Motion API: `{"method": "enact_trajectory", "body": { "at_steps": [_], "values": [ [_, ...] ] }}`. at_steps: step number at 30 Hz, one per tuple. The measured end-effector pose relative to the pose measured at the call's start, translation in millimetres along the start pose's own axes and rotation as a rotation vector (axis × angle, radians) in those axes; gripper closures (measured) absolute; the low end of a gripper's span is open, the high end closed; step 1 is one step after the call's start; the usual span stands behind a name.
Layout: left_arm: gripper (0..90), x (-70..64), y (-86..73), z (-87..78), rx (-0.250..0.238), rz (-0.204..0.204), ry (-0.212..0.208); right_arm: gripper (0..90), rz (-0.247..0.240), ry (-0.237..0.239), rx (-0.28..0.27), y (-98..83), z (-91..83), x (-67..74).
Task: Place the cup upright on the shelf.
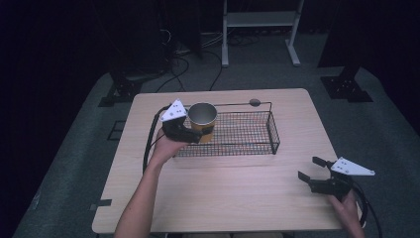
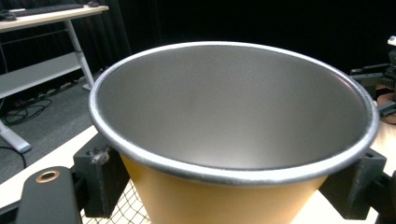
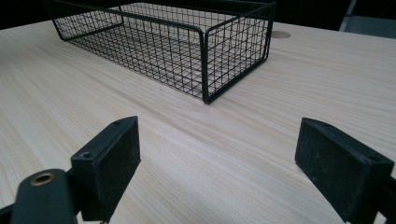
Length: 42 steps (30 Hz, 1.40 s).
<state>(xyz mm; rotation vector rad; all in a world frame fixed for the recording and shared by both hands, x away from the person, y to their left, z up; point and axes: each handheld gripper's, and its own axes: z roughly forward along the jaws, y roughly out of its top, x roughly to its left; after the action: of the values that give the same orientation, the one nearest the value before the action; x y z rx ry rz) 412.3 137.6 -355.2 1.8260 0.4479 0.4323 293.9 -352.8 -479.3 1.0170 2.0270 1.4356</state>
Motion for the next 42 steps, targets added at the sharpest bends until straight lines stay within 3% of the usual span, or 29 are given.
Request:
{"method": "enact_trajectory", "body": {
  "at_steps": [12, 42],
  "values": [
    [15.2, 17.7, 3.4, 19.8, -0.004, -0.025, -0.029, 13.2, 0.001, 0.002, -0.004, -0.1, -0.1, -0.6],
    [15.2, 29.0, 7.2, 71.3, -0.003, -0.028, -0.097, 13.2, 0.002, 0.008, -0.008, -0.3, -1.0, -1.2]
  ]
}}
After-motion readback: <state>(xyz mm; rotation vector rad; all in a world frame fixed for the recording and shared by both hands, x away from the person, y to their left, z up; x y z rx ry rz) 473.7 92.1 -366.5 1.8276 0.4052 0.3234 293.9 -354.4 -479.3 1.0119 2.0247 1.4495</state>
